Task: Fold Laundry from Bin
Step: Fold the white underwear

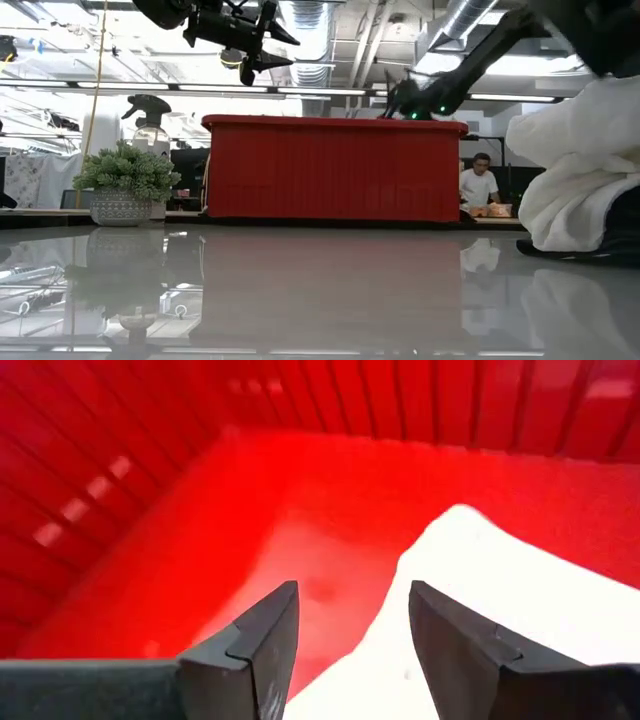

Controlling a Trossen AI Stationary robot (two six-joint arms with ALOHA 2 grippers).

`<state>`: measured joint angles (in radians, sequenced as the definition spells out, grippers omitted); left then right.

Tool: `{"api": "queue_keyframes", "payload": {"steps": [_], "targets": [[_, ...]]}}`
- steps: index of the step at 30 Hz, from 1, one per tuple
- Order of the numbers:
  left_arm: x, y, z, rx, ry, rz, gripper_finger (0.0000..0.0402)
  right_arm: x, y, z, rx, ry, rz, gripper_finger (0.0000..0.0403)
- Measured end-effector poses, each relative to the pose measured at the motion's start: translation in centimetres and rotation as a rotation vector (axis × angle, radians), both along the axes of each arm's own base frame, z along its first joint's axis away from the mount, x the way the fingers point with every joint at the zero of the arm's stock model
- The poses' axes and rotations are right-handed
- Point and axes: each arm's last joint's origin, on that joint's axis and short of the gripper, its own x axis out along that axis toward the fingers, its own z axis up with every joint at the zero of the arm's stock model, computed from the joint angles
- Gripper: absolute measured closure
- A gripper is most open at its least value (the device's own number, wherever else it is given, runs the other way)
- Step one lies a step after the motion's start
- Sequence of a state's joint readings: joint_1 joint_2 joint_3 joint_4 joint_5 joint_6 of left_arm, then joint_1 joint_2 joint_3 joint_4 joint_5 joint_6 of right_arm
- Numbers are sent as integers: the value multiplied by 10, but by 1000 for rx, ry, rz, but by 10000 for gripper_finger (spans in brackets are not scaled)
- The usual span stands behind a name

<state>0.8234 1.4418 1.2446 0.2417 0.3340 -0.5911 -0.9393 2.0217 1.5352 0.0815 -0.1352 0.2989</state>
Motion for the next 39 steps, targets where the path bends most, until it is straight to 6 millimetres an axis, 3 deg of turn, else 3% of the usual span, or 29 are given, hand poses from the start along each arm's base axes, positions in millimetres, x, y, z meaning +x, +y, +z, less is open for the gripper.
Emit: {"api": "queue_keyframes", "payload": {"steps": [7, 17, 23, 30, 39], "targets": [[0, 0, 0, -15, -6, 0, 198, 29, -10, -16, 29, 243, -48, 191], [0, 0, -2, -36, -2, -1, 198, 63, -39, -12, 92, 542, -60, 190], [0, 0, -2, -53, -4, -1, 198, 49, -51, -7, 96, 541, -98, 174], [0, 0, -2, -48, -3, 1, 198, 22, -58, -16, 249, 566, -44, 163], [0, 0, -2, -54, -8, 5, 197, 25, -53, -25, 282, 579, 32, 163]]}}
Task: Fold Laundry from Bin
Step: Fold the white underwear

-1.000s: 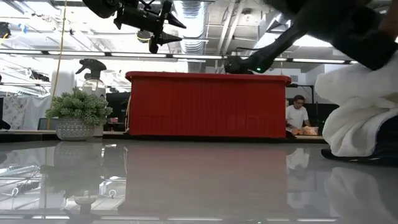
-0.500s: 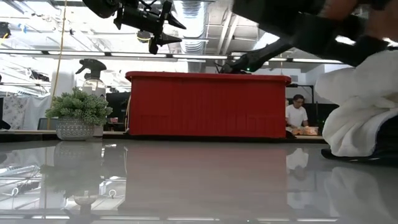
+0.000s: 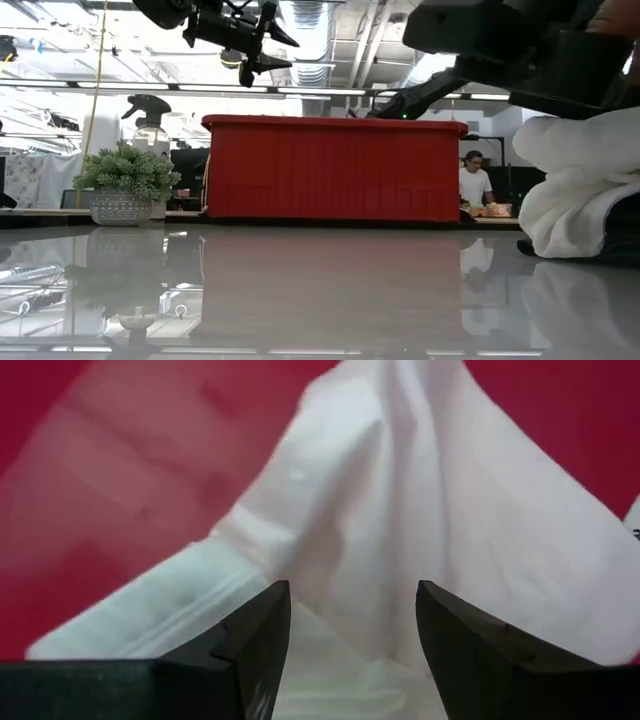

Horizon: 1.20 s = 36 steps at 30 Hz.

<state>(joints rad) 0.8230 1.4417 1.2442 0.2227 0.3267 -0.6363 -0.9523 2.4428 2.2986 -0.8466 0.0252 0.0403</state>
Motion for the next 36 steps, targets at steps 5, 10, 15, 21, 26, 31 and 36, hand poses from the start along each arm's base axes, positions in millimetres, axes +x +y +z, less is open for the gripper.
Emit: {"api": "queue_keyframes", "payload": {"steps": [5, 10, 15, 21, 26, 31, 36], "targets": [[0, 0, 0, -5, -2, 0, 197, 7, 6, -4, 8, 23, 40, 163], [0, 0, 0, -6, -4, 0, 197, 13, 9, -21, 30, 92, 82, 174], [0, 0, 1, 1, -11, 1, 198, 14, 10, -20, 8, 128, 66, 252], [0, 0, 1, -2, -13, 1, 198, 6, 6, -13, 14, 135, 77, 384], [0, 0, 1, -4, -12, 15, 198, 3, 12, 26, -69, 96, 123, 387], [-1, 1, 0, 2, -2, 41, 198, -6, 22, 78, -142, -31, 145, 387], [-1, 1, 0, -2, 2, 52, 198, -12, 24, 109, -249, -133, 130, 387]]}}
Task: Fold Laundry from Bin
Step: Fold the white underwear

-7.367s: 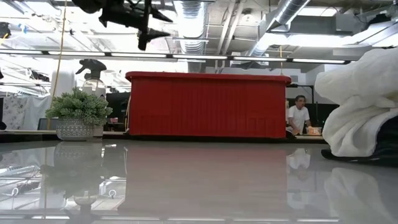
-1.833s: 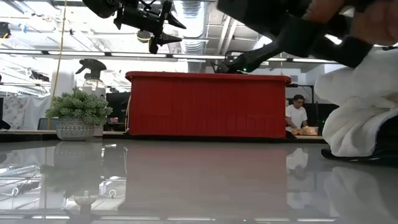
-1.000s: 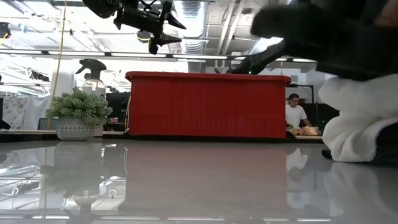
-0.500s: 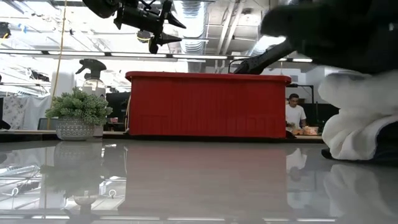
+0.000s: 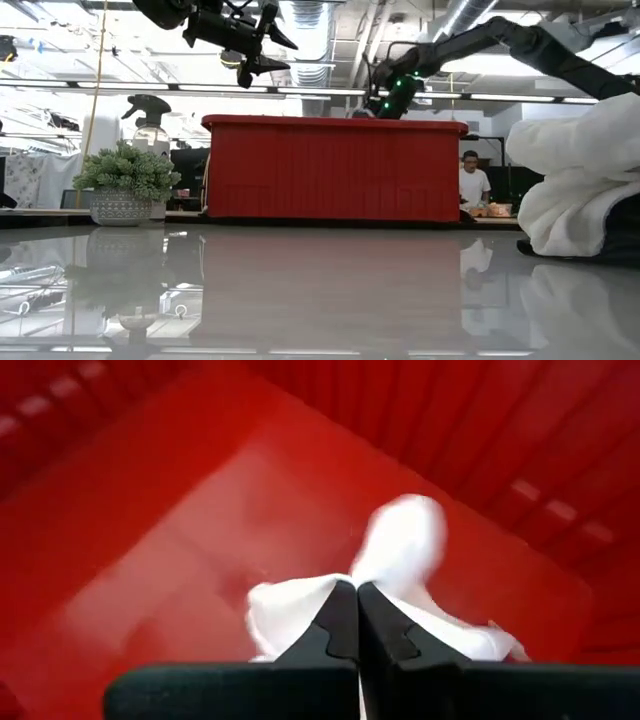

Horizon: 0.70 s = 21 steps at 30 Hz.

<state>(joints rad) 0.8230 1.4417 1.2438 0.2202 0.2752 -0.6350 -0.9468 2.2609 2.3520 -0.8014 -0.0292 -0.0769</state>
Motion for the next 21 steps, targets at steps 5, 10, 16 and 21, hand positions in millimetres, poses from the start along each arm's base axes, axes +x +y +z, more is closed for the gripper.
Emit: {"api": "queue_keyframes", "payload": {"steps": [5, 10, 16, 21], "targets": [[0, 0, 0, 0, 1, 4, 198, -2, 17, 32, -78, -33, 64, 387], [-1, 1, -2, -10, 11, 38, 198, -10, 46, 88, -223, -138, 117, 387], [0, 1, -2, -6, 14, 27, 198, -26, 101, 157, -268, -420, 356, 387], [0, -1, -1, 4, 10, -52, 198, -39, 161, 210, -284, -658, 667, 387]]}}
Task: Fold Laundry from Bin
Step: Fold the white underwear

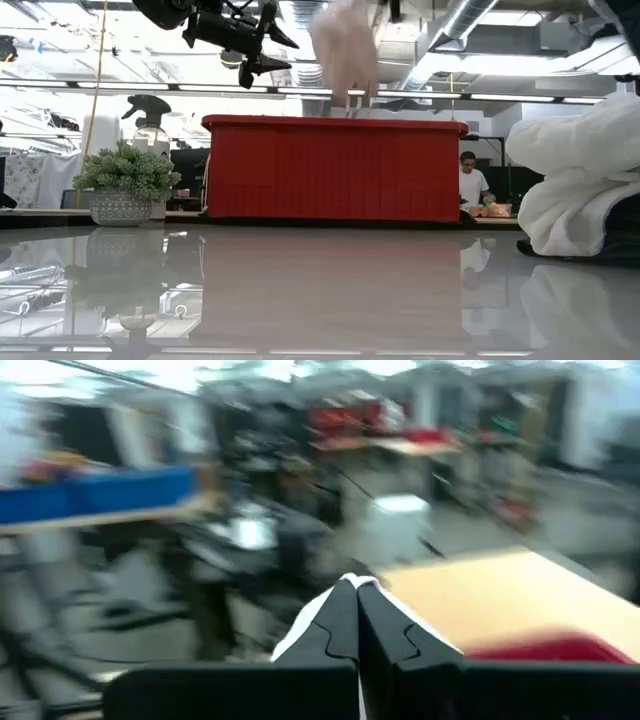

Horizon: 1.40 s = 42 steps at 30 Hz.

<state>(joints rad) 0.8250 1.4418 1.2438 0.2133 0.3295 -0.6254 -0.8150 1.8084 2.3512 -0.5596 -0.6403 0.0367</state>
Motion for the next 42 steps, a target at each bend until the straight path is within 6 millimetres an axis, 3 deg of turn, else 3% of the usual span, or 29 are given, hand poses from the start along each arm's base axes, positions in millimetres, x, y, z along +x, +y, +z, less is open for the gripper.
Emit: {"api": "queue_keyframes", "payload": {"steps": [5, 8, 13, 17, 20, 25, 30, 34, 39, 42], "targets": [[-1, -1, 3, 26, -17, -144, 198, -10, 60, 30, -21, -68, 181, 387], [-3, -3, 3, 33, -15, -256, 198, -2, 85, 25, -2, 9, 260, 387], [-6, -11, 14, 64, -58, -417, 198, 24, 114, -2, -107, 167, 502, 387], [-19, -33, 37, 145, -93, -475, 198, 34, 107, -20, -31, 247, 538, 387], [-39, -56, 61, 250, -130, -465, 198, 48, 98, -34, 25, 263, 611, 387], [-80, -106, 91, 351, -147, -329, 198, 92, 96, -74, 132, 346, 727, 387], [-112, -152, 95, 366, -70, -200, 198, 136, 109, -113, 159, 392, 862, 387], [-130, -176, 96, 342, -71, -170, 198, 165, 110, -147, 182, 435, 893, 383], [-139, -191, 98, 317, -109, -214, 198, 192, 104, -190, 330, 528, 877, 320], [-140, -195, 98, 328, -109, -251, 198, 195, 97, -200, 421, 557, 855, 288]]}}
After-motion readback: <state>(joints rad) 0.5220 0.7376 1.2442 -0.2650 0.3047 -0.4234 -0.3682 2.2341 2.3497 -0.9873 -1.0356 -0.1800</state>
